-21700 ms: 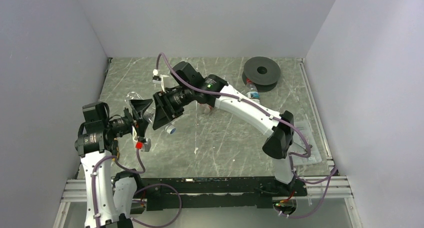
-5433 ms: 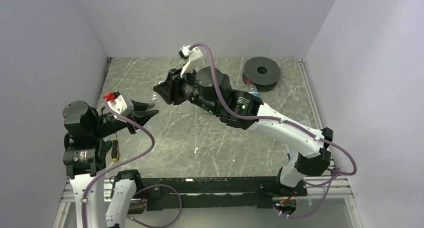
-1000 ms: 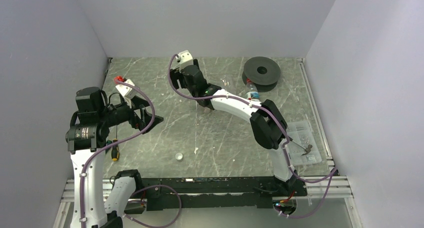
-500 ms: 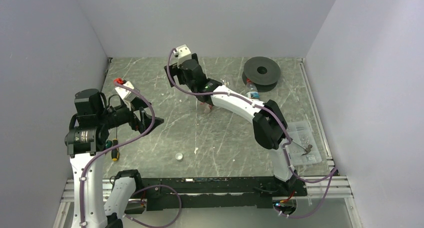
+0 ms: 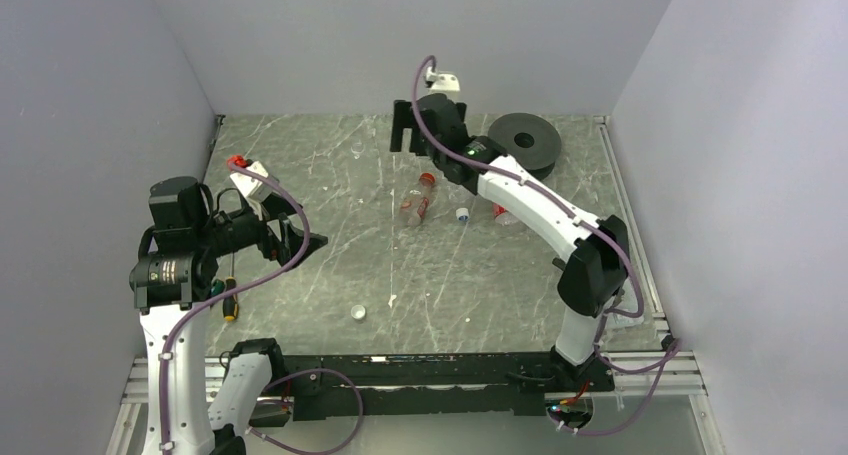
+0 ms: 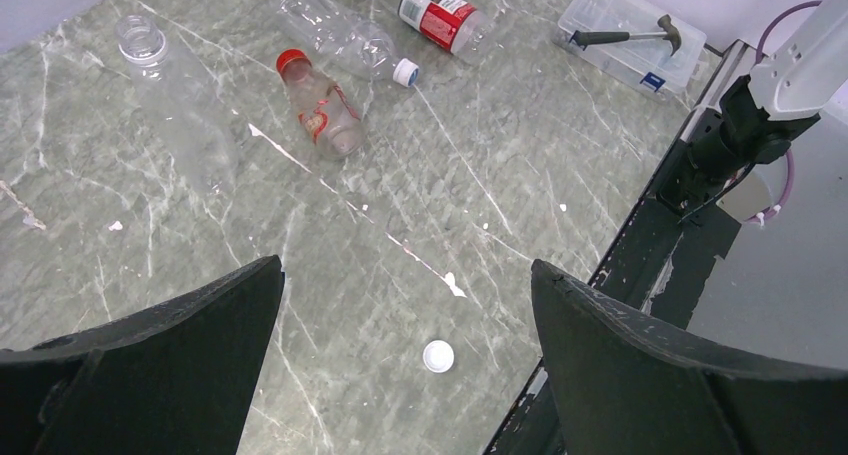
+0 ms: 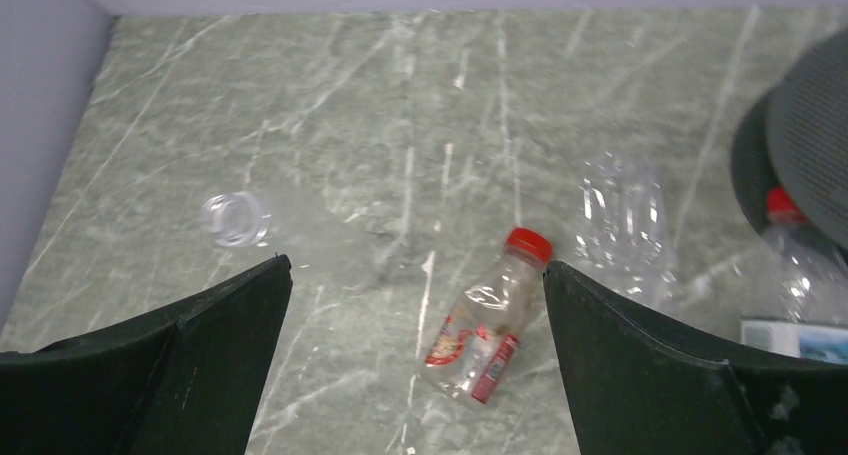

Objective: Unscrew the bottle caps

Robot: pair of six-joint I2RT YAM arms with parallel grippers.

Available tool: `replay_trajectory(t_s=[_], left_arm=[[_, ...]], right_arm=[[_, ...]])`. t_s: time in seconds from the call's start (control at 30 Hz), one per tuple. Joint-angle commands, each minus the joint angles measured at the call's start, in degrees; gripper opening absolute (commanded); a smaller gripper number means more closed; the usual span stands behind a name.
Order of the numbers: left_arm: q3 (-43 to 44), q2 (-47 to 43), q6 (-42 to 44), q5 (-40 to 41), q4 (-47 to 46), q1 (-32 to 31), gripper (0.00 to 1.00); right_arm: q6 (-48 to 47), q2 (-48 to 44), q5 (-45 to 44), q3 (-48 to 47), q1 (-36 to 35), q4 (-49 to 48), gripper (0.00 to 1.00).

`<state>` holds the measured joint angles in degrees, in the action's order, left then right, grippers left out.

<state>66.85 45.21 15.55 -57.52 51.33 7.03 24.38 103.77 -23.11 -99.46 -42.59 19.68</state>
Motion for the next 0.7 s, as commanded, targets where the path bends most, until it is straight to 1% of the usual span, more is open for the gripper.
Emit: replay_trajectory(t_s=[0.0, 0.13, 0.27, 0.47, 0.67], left_arm=[[2.14, -0.12, 0.29, 0.01, -0.63, 0.0, 0.99], [2.24, -0.45, -0.08, 0.21, -0.84, 0.0, 0.99], [2.67, -0.65, 0.71, 0.55, 0.21, -0.08, 0.99], [2.17, -1.34, 1.13, 0.63, 0.3, 0.0, 0.99], [1.97, -1.18, 0.73, -0.11, 0.41, -0.04, 0.99]], right_arm=[[8.08, 0.39, 1.34, 2.64, 3.09, 7.07, 1.0], [10.33, 5.94, 6.0, -0.67, 5.54, 10.25, 1.0], [11.66, 12.3, 7.15, -5.33, 5.67, 13.7, 1.0], [14.79, 15.51, 5.78, -4.7, 5.36, 13.07, 0.98], [16.43, 20.56, 4.2, -6.51, 5.17, 13.67, 0.95]])
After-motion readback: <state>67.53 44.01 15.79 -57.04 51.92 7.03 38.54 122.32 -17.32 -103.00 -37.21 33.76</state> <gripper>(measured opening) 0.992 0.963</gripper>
